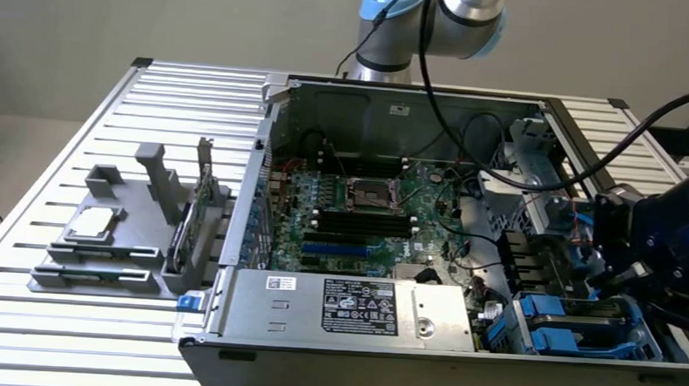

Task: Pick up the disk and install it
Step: 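Insert the first disk wire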

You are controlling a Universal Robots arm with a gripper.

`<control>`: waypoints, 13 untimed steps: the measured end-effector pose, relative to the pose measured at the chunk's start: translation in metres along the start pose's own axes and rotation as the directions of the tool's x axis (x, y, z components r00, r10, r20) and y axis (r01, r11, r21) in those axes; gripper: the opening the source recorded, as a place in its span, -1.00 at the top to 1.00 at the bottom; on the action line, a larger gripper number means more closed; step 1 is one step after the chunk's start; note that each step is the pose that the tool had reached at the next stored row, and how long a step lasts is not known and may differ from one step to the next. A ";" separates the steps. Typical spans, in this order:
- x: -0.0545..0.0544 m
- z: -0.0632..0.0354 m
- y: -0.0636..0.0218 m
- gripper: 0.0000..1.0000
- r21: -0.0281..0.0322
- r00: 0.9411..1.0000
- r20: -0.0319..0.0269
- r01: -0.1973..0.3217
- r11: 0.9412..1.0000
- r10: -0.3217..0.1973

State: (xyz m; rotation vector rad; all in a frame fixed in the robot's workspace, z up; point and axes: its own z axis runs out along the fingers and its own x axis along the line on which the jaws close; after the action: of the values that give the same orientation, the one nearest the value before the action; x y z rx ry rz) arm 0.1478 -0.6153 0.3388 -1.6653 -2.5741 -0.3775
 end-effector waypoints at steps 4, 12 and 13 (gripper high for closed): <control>0.000 0.0000 0.0000 0.65 -0.003 0.999 0.006 -0.051 0.999 0.051; -0.002 -0.0007 -0.0008 0.65 0.014 0.994 0.006 -0.113 0.994 0.113; -0.002 -0.0009 -0.0011 0.65 0.016 0.993 0.006 -0.117 0.993 0.117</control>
State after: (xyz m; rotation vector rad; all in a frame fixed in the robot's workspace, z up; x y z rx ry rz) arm 0.1477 -0.6181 0.3391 -1.8025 -2.4613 -0.3447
